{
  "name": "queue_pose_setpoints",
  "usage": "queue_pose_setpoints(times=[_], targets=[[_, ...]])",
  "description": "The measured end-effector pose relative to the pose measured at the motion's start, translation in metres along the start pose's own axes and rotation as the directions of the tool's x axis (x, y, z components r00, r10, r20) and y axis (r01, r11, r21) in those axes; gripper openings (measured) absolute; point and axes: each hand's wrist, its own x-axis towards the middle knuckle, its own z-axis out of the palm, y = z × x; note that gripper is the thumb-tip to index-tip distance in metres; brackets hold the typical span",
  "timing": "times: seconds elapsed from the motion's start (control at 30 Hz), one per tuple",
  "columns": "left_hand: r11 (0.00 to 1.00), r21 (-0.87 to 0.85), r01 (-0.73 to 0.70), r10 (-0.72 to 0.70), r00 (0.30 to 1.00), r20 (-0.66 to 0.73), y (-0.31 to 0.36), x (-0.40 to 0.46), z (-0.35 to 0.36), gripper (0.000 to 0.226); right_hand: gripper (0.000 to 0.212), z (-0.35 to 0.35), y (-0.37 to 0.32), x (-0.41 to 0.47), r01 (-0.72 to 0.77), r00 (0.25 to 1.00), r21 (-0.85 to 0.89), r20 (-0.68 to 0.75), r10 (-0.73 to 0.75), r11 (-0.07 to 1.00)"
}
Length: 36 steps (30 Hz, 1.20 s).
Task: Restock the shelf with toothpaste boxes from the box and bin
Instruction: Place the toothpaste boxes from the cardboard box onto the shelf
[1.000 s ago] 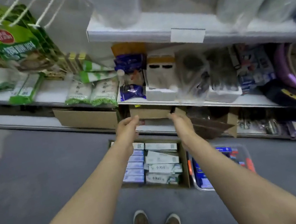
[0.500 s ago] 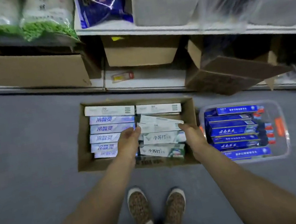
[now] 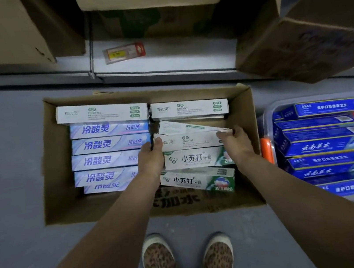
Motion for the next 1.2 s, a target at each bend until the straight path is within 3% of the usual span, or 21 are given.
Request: queue_pose_setpoints(times=[0.13, 0.2, 0.4, 0.5, 0.63, 0.77, 0.87, 0.97, 1.07, 1.2], targets=[[0.982, 0.055, -0.179, 0.181, 0.983, -0.038, -0.007, 0.002, 0.005, 0.034, 0.056, 0.002, -0.013, -0.017, -0.065, 0.998, 0.03, 0.018, 0.065, 0.997], [0.976, 0.072, -0.207, 0.211, 0.976, -0.052, -0.005, 0.003, 0.008, 0.031, 0.046, 0.003, -0.01, -0.013, -0.09, 0.996, 0.049, 0.02, 0.089, 0.995], [0.963, 0.202, -0.178, 0.181, 0.983, 0.005, -0.003, 0.014, 0.018, 0.052, 0.043, 0.005, -0.006, -0.004, -0.086, 0.996, 0.044, 0.012, 0.085, 0.995], [0.975, 0.158, -0.156, 0.161, 0.987, -0.019, -0.005, 0.015, 0.021, 0.056, 0.041, 0.004, -0.006, -0.005, -0.095, 0.995, 0.145, 0.011, 0.094, 0.985], [0.996, -0.007, -0.084, 0.083, 0.994, -0.076, -0.008, 0.011, 0.016, 0.063, 0.053, 0.002, 0.002, -0.014, -0.036, 0.997, 0.355, -0.052, 0.058, 0.934], [0.985, -0.158, -0.064, 0.045, 0.991, -0.124, -0.01, -0.003, 0.006, 0.041, 0.05, -0.006, -0.005, -0.035, 0.044, 0.992, 0.55, -0.121, 0.027, 0.834], [0.963, -0.26, -0.071, 0.037, 0.991, -0.132, -0.007, -0.017, -0.005, 0.021, 0.048, -0.013, -0.014, -0.051, 0.064, 0.991, 0.595, -0.133, 0.02, 0.801], [0.915, -0.375, -0.15, 0.092, 0.981, -0.17, 0.003, -0.024, -0.015, 0.009, 0.038, -0.02, -0.017, -0.062, 0.035, 0.999, 0.622, -0.047, -0.007, 0.782], [0.892, -0.396, -0.217, 0.147, 0.969, -0.199, 0.02, -0.034, -0.025, 0.021, 0.051, -0.03, -0.024, -0.075, -0.045, 0.989, 0.636, 0.138, -0.055, 0.77], [0.893, -0.404, -0.197, 0.158, 0.979, -0.128, 0.038, -0.029, -0.039, 0.016, 0.047, -0.037, -0.026, -0.082, -0.097, 0.943, 0.663, 0.3, -0.144, 0.742]])
